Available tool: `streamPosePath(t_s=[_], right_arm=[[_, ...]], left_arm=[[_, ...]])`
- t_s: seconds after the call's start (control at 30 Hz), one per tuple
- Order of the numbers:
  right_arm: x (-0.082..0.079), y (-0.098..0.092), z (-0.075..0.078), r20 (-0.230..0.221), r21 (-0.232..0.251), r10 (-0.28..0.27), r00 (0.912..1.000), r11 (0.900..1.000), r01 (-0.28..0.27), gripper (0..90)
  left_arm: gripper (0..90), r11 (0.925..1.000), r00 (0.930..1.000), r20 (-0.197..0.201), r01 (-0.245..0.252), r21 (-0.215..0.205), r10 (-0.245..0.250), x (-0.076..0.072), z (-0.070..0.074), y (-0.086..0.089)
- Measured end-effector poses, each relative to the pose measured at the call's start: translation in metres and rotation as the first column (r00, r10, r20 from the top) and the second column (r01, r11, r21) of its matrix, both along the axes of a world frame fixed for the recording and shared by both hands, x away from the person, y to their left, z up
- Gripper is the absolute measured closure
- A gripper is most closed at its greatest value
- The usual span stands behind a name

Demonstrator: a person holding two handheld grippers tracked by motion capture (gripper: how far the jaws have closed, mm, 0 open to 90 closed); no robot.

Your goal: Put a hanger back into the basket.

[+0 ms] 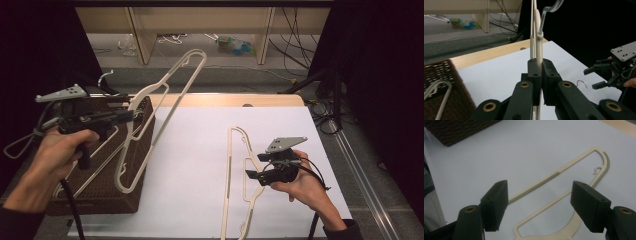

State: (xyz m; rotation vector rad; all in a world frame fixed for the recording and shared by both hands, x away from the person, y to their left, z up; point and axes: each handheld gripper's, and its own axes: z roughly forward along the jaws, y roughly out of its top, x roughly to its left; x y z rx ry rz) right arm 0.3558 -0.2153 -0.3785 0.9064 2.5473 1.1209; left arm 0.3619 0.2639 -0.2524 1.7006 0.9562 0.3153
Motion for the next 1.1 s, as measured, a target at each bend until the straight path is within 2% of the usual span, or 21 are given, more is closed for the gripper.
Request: streamPosePath(t_s=[0.13,0.17,0.2,0.23,0.27,0.3,0.37,0.43,0.47,0.53,0.57,0.6,0.63,0.67,0.8,0.83,0.9,0.97,1.0,1.07,1.1], right_arm=[[-0.001,0.0,-0.002,-0.013,0.001,-0.01,0.9999,1.0,0.01,31.4],[-0.001,0.0,-0.004,-0.001,0.008,-0.011,0.9999,1.0,0.011,31.4],[-0.001,0.0,-0.005,0.0,0.007,-0.009,1.0,1.0,0.009,31.5],[-0.001,0.0,-0.005,-0.005,0.006,-0.011,0.9999,1.0,0.011,31.5],[-0.001,-0.001,-0.004,-0.019,-0.002,-0.009,0.9998,1.0,0.009,31.6],[-0.001,-0.002,-0.004,-0.022,-0.006,-0.004,0.9997,1.0,0.004,31.6],[-0.001,-0.002,-0.004,-0.02,-0.005,-0.004,0.9998,1.0,0.003,31.7],[-0.002,-0.002,-0.004,-0.023,-0.006,-0.001,0.9997,1.0,0.001,31.6],[-0.002,-0.002,-0.004,-0.019,-0.006,0.001,0.9998,1.0,-0.001,31.7],[-0.002,-0.003,-0.004,-0.021,-0.004,-0.005,0.9998,1.0,0.005,31.7],[-0.002,-0.003,-0.004,-0.019,-0.006,-0.003,0.9998,1.0,0.003,31.7],[-0.002,-0.003,-0.005,-0.011,-0.001,-0.007,0.9999,1.0,0.007,31.7],[-0.001,-0.004,-0.005,-0.008,-0.002,-0.002,1.0,1.0,0.002,31.7],[-0.002,-0.004,-0.004,-0.022,-0.007,-0.002,0.9997,1.0,0.002,31.8],[-0.002,-0.005,-0.005,-0.024,-0.007,-0.006,0.9997,1.0,0.006,31.9],[-0.002,-0.005,-0.005,-0.02,-0.007,-0.007,0.9998,1.0,0.007,31.9],[-0.002,-0.005,-0.006,-0.022,-0.004,-0.007,0.9997,1.0,0.007,32.0],[-0.002,-0.005,-0.007,-0.02,-0.003,-0.006,0.9998,1.0,0.005,32.0],[-0.002,-0.006,-0.007,-0.024,-0.004,-0.006,0.9997,1.0,0.006,32.0],[-0.002,-0.005,-0.007,-0.032,-0.005,-0.008,0.9994,1.0,0.008,32.1],[-0.002,-0.005,-0.008,-0.028,0.004,-0.016,0.9995,1.0,0.016,32.1]], left_arm=[[86.4,0.9995,0.9995,0.004,-0.032,0.002,0.032,-0.001,0.011,0.021],[86.3,0.9988,0.9987,-0.018,-0.048,-0.012,0.047,-0.003,0.013,0.023],[86.4,0.9989,0.9991,-0.006,-0.043,-0.021,0.043,-0.002,0.015,0.027],[86.4,0.9993,0.9988,0.032,-0.037,0.001,0.037,0.0,0.017,0.033],[86.4,0.9982,0.9984,-0.014,-0.055,-0.025,0.055,-0.004,0.02,0.033],[86.4,0.9991,0.9985,0.034,-0.043,0.003,0.043,-0.001,0.022,0.039],[86.4,0.998,0.9981,0.011,-0.061,0.017,0.061,-0.003,0.027,0.043],[86.4,0.9963,0.9972,0.051,-0.058,0.064,0.054,0.001,0.028,0.051],[86.4,0.9958,0.9968,0.06,-0.057,0.072,0.052,0.002,0.028,0.055],[86.4,0.9935,0.9958,0.048,-0.081,0.08,0.077,0.003,0.027,0.061],[86.4,0.9936,0.9955,0.043,-0.087,0.071,0.084,0.004,0.025,0.064],[86.4,0.9916,0.9956,0.046,-0.085,0.097,0.081,0.005,0.024,0.069],[86.4,0.99,0.9941,0.029,-0.106,0.093,0.104,0.005,0.021,0.071],[86.4,0.9894,0.9944,0.028,-0.104,0.101,0.102,0.007,0.018,0.075],[86.3,0.9838,0.9908,0.006,-0.135,0.118,0.135,0.011,0.003,0.088],[86.4,0.9846,0.9924,0.018,-0.123,0.124,0.122,0.014,-0.001,0.092],[86.4,0.9821,0.9895,-0.006,-0.142,0.123,0.144,0.014,-0.01,0.098],[86.4,0.9798,0.9906,-0.002,-0.135,0.147,0.137,0.017,-0.018,0.105],[86.4,0.98,0.9893,-0.013,-0.142,0.139,0.145,0.017,-0.022,0.107],[86.4,0.9786,0.9896,-0.013,-0.139,0.152,0.143,0.017,-0.027,0.112],[86.4,0.9792,0.992,0.001,-0.125,0.16,0.126,0.018,-0.029,0.115]])
